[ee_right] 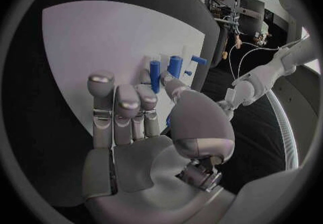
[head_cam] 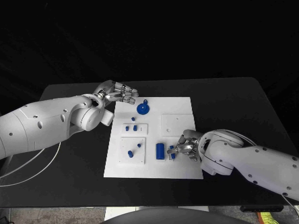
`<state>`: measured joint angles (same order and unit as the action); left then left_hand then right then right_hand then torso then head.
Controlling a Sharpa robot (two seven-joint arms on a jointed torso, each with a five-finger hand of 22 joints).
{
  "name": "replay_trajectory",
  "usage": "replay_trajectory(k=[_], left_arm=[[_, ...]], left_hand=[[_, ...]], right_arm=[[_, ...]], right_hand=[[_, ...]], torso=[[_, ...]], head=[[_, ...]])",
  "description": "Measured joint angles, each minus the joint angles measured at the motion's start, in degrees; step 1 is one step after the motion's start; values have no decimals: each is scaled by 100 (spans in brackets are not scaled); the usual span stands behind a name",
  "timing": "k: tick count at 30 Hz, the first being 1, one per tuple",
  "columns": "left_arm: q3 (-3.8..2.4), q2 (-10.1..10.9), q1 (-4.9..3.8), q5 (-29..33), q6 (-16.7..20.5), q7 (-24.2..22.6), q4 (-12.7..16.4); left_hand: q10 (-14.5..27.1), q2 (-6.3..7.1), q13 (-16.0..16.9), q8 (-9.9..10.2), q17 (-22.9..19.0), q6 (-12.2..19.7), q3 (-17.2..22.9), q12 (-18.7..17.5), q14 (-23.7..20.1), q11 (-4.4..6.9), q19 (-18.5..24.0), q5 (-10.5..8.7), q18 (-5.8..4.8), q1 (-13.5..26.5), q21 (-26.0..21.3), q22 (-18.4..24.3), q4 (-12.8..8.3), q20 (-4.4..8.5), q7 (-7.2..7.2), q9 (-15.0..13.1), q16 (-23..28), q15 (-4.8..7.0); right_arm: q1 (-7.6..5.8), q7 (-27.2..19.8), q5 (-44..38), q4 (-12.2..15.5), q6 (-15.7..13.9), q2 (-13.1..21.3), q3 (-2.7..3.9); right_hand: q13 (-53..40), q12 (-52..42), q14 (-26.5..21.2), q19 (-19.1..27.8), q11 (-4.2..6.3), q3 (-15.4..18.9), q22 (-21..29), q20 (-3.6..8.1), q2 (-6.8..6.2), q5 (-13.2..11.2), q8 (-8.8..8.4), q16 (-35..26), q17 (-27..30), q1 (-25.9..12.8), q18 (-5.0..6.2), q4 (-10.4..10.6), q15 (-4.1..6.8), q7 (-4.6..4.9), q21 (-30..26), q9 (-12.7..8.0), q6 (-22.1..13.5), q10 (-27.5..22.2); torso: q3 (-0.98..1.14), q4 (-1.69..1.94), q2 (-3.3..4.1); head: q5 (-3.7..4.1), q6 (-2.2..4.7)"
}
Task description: Assemble the parts on the task board
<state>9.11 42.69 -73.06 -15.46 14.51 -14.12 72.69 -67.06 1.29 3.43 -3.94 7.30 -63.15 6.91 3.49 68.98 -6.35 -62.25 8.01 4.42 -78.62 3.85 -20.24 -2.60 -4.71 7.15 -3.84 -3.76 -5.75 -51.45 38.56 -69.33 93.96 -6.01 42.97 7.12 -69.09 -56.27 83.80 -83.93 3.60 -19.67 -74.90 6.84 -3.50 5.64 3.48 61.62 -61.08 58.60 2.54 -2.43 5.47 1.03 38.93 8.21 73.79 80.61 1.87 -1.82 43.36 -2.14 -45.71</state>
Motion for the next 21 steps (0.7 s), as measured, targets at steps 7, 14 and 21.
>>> replay_trajectory(k=[7, 14, 21], left_arm=[[0, 1, 0, 0, -6, 6, 0], [0, 4, 0, -1, -11, 11, 0], [0, 6, 0, -2, -13, 17, -1]], left_hand=[[0, 0, 0, 0, 0, 0, 0, 0, 0, 0, 0, 0, 0, 0, 0, 0, 0, 0, 0, 0, 0, 0], [0, 0, 0, 0, -1, 0, 0, 0, 0, 0, 0, 0, 0, 0, 0, 0, 0, 0, 0, 0, 0, 0], [0, 0, 0, 0, -1, 0, 0, 0, 0, 0, 0, 0, 0, 0, 0, 0, 0, 0, 0, 0, 0, 0]], right_arm=[[1, 0, -10, 3, -4, -1, -2], [2, -8, -13, 27, 0, 3, -10], [3, -14, -13, 43, -1, 12, -13]], right_hand=[[19, 0, -5, 0, -24, 395, 0, 0, -354, -9, 0, 0, 0, 274, 1, 784, -5, 13, 0, -31, 13, -24], [23, 0, -5, 0, -24, 421, 0, 0, -360, -9, 0, 0, 0, 281, 1, 848, -5, 13, 0, -34, 12, -24], [23, 0, -5, 0, -24, 327, 0, 0, -220, -9, 0, 0, 0, 345, 2, 601, -5, 13, 0, -44, 11, -24]], torso=[[1, -1, -1], [1, -1, -1], [1, -1, -1]], head=[[-16, -10], [-21, -18], [-21, -20]])
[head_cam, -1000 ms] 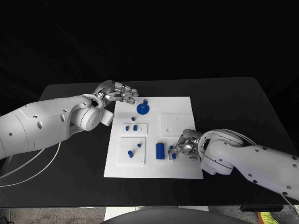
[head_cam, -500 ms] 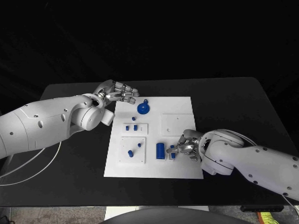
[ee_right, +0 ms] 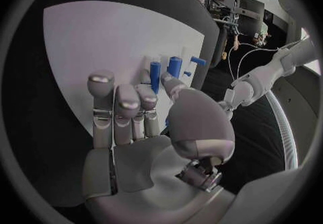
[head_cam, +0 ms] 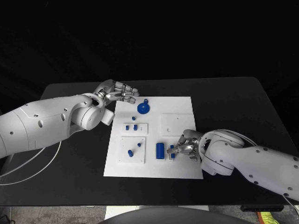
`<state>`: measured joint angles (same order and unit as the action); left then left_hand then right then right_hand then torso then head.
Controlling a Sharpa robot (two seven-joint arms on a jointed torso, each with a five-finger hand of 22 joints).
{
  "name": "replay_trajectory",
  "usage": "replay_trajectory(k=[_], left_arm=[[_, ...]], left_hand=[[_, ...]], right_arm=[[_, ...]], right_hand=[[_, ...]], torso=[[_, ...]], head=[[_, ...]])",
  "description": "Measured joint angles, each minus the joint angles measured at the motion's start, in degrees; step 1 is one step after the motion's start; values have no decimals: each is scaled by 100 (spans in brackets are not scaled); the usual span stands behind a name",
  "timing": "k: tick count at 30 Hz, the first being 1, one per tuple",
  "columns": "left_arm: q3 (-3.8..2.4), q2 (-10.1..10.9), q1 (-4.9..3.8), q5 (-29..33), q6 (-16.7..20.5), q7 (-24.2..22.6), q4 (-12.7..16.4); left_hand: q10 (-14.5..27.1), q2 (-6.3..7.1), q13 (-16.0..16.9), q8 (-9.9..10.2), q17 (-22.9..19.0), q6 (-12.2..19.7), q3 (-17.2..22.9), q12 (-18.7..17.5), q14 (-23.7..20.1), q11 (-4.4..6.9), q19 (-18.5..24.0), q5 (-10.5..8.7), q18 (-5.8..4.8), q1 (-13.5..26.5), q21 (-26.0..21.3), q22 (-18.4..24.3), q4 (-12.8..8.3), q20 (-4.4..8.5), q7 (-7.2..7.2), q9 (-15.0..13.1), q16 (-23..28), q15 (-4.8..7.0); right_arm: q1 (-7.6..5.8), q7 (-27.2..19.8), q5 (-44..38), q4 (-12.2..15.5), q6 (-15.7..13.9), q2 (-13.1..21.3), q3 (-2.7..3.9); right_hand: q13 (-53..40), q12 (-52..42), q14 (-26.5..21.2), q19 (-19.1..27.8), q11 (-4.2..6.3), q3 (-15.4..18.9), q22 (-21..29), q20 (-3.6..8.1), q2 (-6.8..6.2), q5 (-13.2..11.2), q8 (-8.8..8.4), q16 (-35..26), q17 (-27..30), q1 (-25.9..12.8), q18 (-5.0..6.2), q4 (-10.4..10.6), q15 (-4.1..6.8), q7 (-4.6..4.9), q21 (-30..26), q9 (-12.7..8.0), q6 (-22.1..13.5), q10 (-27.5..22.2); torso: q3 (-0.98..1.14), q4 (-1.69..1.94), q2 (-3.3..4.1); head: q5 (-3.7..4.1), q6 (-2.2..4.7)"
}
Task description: Assemble the parts on the task board
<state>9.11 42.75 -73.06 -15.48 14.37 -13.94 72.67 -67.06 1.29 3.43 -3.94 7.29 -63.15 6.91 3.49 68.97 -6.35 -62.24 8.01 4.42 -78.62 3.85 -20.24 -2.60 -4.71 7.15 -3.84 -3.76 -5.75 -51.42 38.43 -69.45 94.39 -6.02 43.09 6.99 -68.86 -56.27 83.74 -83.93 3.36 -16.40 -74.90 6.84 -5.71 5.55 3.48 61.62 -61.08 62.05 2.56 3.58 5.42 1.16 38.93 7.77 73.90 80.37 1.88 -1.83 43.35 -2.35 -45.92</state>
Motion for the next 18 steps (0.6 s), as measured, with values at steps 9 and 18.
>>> replay_trajectory(k=[9, 18], left_arm=[[0, 1, 0, -2, -4, 8, -1], [0, 3, 0, -3, -9, 20, -2]], left_hand=[[0, 0, 0, 0, -1, 0, 0, 0, 0, 0, 0, 0, 0, 0, 0, 0, 0, 0, 0, 0, 0, 0], [0, 0, 0, 0, -1, 0, -7, 0, 0, 0, 0, 0, 0, 0, 0, 31, 39, 0, 0, 0, 0, 0]], right_arm=[[4, -11, 0, 32, -1, 19, -6], [8, -31, 0, 83, 0, 49, -10]], right_hand=[[0, 0, 0, 0, -1, -333, -5, 0, 221, 0, -2, 0, 0, -78, 1, -426, 0, 0, 0, -19, 0, -1], [-1, 0, 0, 0, -11, -489, -4, 0, 284, 0, -5, 0, 5, -188, 1, -613, 0, 0, 0, -11, -1, -11]], torso=[[3, -1, 1], [3, -1, 1]], head=[[-12, -18], [-26, -24]])
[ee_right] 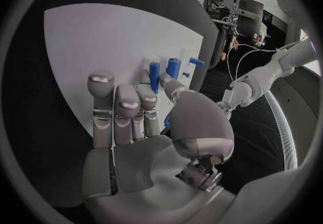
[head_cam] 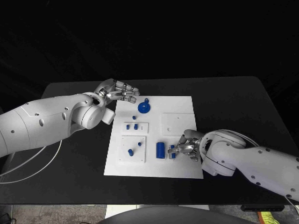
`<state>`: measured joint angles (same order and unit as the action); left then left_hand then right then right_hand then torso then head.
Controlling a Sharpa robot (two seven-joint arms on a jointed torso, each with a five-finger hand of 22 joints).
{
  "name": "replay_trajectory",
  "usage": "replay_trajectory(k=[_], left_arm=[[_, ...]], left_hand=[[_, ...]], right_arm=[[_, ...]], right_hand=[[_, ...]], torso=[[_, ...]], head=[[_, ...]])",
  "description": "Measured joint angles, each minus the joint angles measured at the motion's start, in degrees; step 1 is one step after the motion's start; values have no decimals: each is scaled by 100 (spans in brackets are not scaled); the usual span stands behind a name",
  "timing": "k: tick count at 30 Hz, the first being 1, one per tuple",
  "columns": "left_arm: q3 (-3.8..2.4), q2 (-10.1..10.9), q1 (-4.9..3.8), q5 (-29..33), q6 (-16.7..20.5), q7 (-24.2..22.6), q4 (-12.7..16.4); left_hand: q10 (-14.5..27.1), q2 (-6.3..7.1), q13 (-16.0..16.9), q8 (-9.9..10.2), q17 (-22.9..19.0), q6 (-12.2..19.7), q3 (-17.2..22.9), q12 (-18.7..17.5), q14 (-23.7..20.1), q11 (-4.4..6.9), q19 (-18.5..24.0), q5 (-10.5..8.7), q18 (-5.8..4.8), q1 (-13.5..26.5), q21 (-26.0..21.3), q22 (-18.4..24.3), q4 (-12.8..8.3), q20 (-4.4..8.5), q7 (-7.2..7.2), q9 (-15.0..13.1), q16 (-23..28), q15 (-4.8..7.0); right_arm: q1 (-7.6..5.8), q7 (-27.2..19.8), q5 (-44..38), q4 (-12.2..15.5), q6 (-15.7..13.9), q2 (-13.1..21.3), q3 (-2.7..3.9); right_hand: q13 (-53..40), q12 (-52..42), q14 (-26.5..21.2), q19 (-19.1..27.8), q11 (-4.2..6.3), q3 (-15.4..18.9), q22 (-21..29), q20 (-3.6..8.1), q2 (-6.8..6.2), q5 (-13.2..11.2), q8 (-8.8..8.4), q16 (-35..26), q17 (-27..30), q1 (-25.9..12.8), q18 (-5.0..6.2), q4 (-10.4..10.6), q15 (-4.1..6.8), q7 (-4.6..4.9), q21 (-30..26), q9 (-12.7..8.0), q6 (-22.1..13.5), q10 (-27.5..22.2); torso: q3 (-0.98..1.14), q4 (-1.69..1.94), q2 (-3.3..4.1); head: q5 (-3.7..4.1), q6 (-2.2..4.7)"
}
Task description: Assemble the parts on the task board
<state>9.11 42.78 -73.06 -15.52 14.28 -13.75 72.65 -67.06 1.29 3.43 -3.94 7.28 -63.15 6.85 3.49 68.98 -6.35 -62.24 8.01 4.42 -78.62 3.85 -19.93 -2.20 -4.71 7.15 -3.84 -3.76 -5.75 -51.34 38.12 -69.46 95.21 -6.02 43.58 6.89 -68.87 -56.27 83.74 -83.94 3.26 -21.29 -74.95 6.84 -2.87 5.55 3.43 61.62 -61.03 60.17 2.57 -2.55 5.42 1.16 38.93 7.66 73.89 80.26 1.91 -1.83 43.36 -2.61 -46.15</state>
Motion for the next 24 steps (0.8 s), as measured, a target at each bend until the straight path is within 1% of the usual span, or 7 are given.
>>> replay_trajectory(k=[13, 15, 20, 23, 24], left_arm=[[0, 0, 0, -1, -10, 21, -1], [0, 0, 0, -1, -12, 23, -1], [0, 0, 0, -2, -14, 27, -1], [0, 0, 0, -2, -15, 29, -1], [0, 0, 0, -3, -16, 29, -1]], left_hand=[[0, 0, 0, 0, -1, 0, 0, 0, 0, 0, 0, 0, 0, 0, 0, 5, 0, 0, 0, 0, 0, 0], [0, 0, 0, 0, -1, 0, 0, 0, 0, 0, 0, 0, 0, 0, 0, 4, 0, 0, 0, 0, 0, 0], [0, 0, 0, 0, 2, 0, 0, 0, 0, 0, 0, 0, 0, 0, 0, 21, 0, 0, 0, 0, 0, 0], [0, 0, 0, 0, 4, 0, 0, 0, 0, 0, 0, 0, 0, 0, 0, 21, 0, 0, 0, 0, 0, 0], [0, 0, 0, 0, 4, 0, 0, 0, 0, 0, 0, 0, 0, 0, 0, 21, 0, 0, 0, 0, 0, 0]], right_arm=[[2, -17, 0, 37, 6, 8, -1], [2, -19, 0, 39, 11, 8, -1], [1, -23, 3, 40, 23, 10, -1], [0, -25, 5, 37, 32, 10, 0], [0, -26, 5, 36, 36, 10, 0]], right_hand=[[0, 0, 0, 0, 0, 49, 1, 0, 22, 0, 0, 0, 4, -22, -1, 49, 0, 0, 0, 1, -1, 0], [0, 0, 0, 0, 0, 49, 1, 0, 0, 0, 0, 0, 5, -44, 0, 49, 0, 0, 0, 0, 0, 0], [-1, 0, 0, 0, 0, 84, 1, 0, 0, 0, 0, 0, 9, -44, 0, 84, 0, 0, 0, 0, -1, 0], [9, 19, 0, 0, -1, 103, 1, 0, -67, -79, 0, 0, 17, -106, 0, 179, 0, -1, 0, 0, -1, 0], [12, 24, 0, 0, 0, 98, 2, 0, -146, -136, 0, 0, 17, -122, 0, 270, 0, -3, 0, 0, 1, 0]], torso=[[-3, 0, 0], [-3, 0, 0], [-6, 1, 1], [-6, 1, 1], [-6, 1, 1]], head=[[-11, -6], [-12, -6], [-20, -7], [-20, -9], [-21, -12]])
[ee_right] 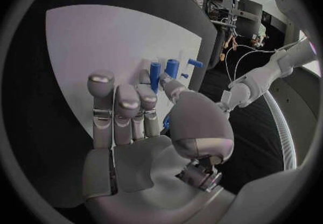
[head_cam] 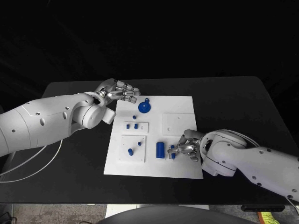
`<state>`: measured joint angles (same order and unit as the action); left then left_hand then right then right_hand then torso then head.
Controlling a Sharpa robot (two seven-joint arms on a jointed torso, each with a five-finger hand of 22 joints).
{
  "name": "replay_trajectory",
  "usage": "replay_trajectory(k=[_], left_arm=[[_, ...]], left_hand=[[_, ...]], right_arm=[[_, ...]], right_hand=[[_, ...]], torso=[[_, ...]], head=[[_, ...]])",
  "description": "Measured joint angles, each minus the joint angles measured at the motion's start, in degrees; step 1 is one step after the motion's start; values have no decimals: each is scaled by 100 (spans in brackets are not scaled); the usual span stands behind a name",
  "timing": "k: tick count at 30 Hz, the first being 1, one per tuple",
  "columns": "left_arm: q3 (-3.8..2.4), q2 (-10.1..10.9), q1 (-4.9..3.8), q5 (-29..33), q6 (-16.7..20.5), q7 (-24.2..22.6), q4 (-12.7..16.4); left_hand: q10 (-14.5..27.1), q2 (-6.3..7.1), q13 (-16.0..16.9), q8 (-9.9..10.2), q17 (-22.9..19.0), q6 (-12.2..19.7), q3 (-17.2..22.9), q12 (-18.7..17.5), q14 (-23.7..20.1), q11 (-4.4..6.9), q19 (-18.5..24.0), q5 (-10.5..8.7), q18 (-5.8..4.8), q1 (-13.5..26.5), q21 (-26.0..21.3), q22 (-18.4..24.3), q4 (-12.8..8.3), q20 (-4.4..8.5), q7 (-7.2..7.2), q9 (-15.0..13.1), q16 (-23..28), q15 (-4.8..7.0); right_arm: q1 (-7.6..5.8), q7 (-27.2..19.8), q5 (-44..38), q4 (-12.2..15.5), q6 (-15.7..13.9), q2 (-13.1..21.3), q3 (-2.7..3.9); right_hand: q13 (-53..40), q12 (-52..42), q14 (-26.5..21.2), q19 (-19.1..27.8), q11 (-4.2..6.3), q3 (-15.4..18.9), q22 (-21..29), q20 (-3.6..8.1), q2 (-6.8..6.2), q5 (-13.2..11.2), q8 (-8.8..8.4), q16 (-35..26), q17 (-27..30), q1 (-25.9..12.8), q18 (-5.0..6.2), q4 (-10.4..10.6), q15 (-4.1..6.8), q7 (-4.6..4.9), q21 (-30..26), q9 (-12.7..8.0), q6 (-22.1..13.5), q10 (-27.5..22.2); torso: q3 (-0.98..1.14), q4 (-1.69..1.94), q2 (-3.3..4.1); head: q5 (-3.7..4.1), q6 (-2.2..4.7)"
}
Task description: Assemble the parts on the task board
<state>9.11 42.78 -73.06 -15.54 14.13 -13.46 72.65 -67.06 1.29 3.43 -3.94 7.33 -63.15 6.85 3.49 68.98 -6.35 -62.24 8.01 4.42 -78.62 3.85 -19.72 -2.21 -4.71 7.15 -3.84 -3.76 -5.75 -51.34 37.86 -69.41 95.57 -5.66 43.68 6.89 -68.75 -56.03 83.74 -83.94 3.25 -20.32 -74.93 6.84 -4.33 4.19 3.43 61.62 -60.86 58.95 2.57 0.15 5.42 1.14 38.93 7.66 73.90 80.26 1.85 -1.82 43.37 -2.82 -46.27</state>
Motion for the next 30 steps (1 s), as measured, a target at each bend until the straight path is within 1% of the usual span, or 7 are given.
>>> replay_trajectory(k=[2, 4, 8, 13, 23, 27, 30], left_arm=[[0, 0, 0, 0, -1, 1, 0], [0, 0, 0, -1, -1, 2, 1], [0, 0, 0, -1, -2, 4, 1], [0, -1, 0, -1, -3, 6, 1], [0, 1, 0, -3, -4, 10, 0], [0, 4, 0, -3, -5, 11, 0], [0, 8, 0, -4, -5, 12, 1]], left_hand=[[0, 0, 0, 0, 0, 0, 0, 0, 0, 0, 0, 0, 0, 0, 0, 0, 0, 0, 0, 0, 0, 0], [0, 0, 0, 0, 0, 0, 0, 0, 0, 0, 0, 0, 0, 0, 0, 0, 0, 0, 0, 0, 0, 0], [0, 0, 0, 0, 0, 0, 0, 0, 0, 0, 0, 0, 0, 0, 0, 0, 0, 0, 0, 0, 0, 0], [0, 0, 0, 0, -1, 0, 0, 0, 0, 0, 0, 0, 0, 0, 0, -1, 0, 0, 0, 0, 0, 0], [0, 0, 0, 0, -1, 0, 0, 0, 0, 0, 0, 0, 0, 0, 0, -1, 0, 0, 0, 0, 0, 0], [0, 0, 0, 0, -1, 15, 0, 0, 0, 0, 0, 0, 0, 0, 23, 26, 0, 0, -15, 0, 0, 0], [0, 0, 0, 0, -1, 15, 0, 0, 0, 0, 0, 0, 0, 0, 23, 26, 0, 0, -15, 0, 0, 0]], right_arm=[[-1, -1, 1, -3, 8, -1, 0], [-1, -2, 1, -5, 14, -1, 1], [-1, -5, 2, -7, 21, -2, 1], [-1, -10, 3, -8, 21, -1, 1], [2, -46, 10, -8, 10, 16, -2], [2, -100, 19, -24, 4, 37, -2], [2, -144, 31, -47, 6, 44, -2]], right_hand=[[0, 0, 0, 0, 0, 7, 0, 0, -206, -80, 0, 0, 0, 9, 0, 253, 0, -17, 0, 0, 17, 0], [5, 0, 0, 0, 0, 187, 0, 0, -304, -86, 0, 0, 0, 75, 0, 495, 0, -17, 0, 0, 17, 0], [5, 0, 0, 0, 0, 457, 0, 0, -398, -86, 0, 0, 0, 169, 0, 807, 0, -18, 0, 0, 17, 0], [5, 0, 0, 0, 0, 568, 1, 0, -436, -86, 0, 0, 0, 206, 0, 918, 0, 1, 0, 0, 35, 0], [10, 20, 0, 0, 0, 508, 1, 0, -345, -86, 0, 0, 0, 297, 0, 854, 0, 1, -34, 14, 35, 0], [10, 20, 0, 0, 0, 386, 1, 0, -320, -86, 0, -1, 0, 582, 0, 515, 0, 1, -34, 14, 35, 0], [10, 20, 0, 0, 0, 325, 1, 0, -189, -86, 0, -21, -1, 755, 0, 125, 0, 1, -34, 6, 35, 0]], torso=[[1, 1, 0], [2, 1, 0], [3, 1, -1], [3, 0, -1], [4, 0, -1], [4, 0, -1], [4, 0, -1]], head=[[-4, -4], [-7, -7], [-13, -12], [-16, -17], [-20, -18], [-13, -13], [-8, -10]])
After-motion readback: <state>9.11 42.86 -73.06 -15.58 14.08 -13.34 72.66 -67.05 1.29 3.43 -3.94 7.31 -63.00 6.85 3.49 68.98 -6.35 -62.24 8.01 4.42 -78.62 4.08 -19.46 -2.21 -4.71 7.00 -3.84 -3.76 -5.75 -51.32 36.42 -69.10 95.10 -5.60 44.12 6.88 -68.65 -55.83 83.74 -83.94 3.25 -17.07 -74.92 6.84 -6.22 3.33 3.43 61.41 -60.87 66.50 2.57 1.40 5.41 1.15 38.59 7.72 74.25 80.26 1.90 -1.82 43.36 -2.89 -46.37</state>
